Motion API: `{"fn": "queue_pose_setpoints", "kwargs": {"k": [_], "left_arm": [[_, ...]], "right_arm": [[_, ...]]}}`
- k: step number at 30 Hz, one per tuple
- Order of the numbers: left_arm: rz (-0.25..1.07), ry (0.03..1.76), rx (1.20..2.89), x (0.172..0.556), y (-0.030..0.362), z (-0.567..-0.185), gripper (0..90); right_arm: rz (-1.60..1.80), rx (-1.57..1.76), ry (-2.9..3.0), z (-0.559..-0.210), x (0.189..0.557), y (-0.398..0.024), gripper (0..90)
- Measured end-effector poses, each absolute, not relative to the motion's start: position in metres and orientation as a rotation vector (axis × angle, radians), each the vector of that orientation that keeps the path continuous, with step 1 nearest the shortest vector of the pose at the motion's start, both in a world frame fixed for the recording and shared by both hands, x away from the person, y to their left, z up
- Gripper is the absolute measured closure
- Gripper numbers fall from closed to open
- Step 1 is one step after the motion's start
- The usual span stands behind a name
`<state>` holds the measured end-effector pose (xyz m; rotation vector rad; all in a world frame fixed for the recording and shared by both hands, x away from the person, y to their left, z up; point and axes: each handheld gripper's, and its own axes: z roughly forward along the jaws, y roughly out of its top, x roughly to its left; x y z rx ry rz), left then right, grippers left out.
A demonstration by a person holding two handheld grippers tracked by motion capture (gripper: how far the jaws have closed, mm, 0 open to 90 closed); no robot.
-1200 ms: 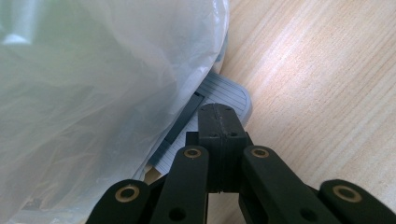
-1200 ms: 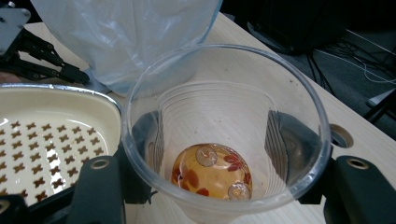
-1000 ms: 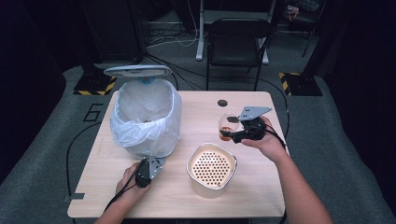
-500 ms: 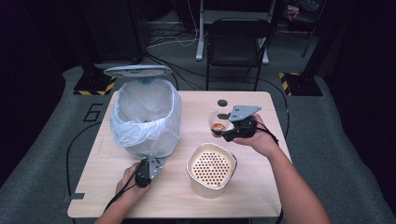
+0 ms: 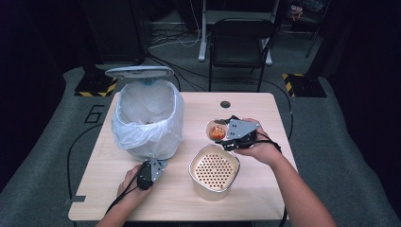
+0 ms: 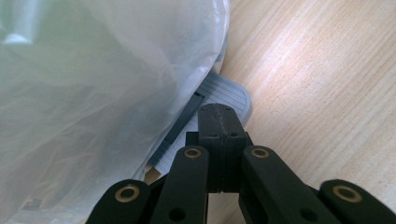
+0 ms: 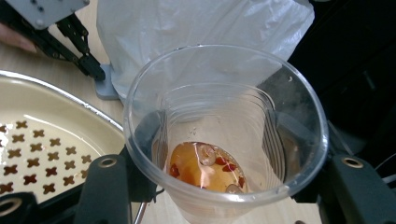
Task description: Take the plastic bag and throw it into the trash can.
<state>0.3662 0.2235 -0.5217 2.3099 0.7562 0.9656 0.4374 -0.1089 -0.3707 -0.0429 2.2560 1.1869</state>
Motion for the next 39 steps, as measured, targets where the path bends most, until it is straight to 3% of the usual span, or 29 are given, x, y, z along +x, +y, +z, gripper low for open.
{"fn": "queue_pose_setpoints", "kwargs": {"k": [39], "left_arm": [[0.966, 0.751, 2.318, 0.366, 0.224, -0.521, 90.0]], "right_arm": [[0.599, -0.561, 1.996, -0.383, 0.379, -0.093, 46.4]]}}
